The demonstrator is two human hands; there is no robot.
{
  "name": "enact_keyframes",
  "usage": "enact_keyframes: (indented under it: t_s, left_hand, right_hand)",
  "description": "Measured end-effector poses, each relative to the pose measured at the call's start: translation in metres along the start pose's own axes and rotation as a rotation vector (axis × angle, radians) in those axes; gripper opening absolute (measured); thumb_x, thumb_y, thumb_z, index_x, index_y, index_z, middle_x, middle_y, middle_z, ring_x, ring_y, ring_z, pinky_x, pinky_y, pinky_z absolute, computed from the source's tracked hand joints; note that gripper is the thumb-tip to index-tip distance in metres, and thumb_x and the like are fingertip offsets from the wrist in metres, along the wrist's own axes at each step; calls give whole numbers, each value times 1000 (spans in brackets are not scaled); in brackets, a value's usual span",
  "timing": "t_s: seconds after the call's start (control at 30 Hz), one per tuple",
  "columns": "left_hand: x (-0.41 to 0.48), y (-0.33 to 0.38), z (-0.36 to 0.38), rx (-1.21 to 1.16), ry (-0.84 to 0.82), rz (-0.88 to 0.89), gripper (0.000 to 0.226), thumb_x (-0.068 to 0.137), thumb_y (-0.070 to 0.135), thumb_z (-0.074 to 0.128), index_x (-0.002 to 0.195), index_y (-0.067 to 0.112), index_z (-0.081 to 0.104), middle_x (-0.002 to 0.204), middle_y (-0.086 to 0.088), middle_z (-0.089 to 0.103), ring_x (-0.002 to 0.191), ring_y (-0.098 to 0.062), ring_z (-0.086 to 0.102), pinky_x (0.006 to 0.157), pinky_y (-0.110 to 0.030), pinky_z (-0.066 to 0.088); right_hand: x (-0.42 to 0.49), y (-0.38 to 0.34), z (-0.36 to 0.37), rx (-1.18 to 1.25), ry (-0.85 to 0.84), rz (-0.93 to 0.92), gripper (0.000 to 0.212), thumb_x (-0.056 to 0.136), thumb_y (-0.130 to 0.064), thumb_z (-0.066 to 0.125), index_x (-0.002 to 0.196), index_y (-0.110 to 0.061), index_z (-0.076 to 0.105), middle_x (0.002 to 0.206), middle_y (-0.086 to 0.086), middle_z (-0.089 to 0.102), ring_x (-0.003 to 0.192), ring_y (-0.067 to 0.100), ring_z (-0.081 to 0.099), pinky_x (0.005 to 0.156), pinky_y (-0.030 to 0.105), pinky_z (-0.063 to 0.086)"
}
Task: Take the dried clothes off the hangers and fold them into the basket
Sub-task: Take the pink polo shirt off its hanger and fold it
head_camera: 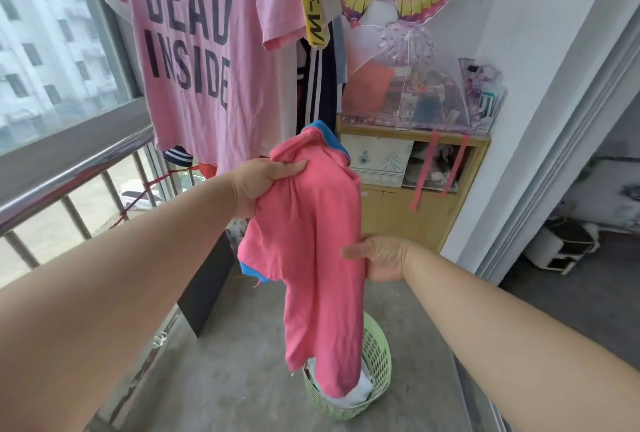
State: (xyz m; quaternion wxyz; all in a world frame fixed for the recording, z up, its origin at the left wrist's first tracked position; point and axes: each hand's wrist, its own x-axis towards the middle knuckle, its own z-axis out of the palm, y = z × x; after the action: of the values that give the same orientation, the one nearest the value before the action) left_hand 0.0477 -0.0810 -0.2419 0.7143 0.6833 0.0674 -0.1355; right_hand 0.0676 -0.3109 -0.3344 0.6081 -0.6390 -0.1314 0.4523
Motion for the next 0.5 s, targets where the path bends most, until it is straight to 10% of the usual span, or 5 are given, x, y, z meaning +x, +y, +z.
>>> enact_keyframes:
  t_s: [0.13, 0.33, 0.5]
  left_hand:
    - [11, 10, 2, 7, 79, -32, 63, 71, 40, 76, 121, 6, 61, 116, -16, 67, 109, -32, 62, 99, -48, 47]
    - [31, 1, -13, -32, 264, -54, 84, 59, 47, 80, 127, 4, 54, 131, -13, 57, 121, -27, 54, 105, -46, 42]
    - [33, -29, -14, 291, 327, -168, 35, 93, 22, 58, 123, 3, 56, 117, -12, 61, 114, -25, 58, 91, -33, 48]
  right_hand:
    - [2, 1, -5, -194, 152, 66, 42, 74, 4, 74, 114, -9, 65, 116, 9, 67, 111, 24, 62, 108, 46, 41]
    - [-3, -17, -23, 138, -27, -54, 34, 73, 2, 55, 102, -5, 70, 97, 10, 73, 89, 24, 71, 87, 37, 56]
    - [10, -25, -30, 349, 83, -189, 33, 68, 8, 52, 94, 2, 72, 92, 15, 72, 85, 27, 71, 82, 38, 58]
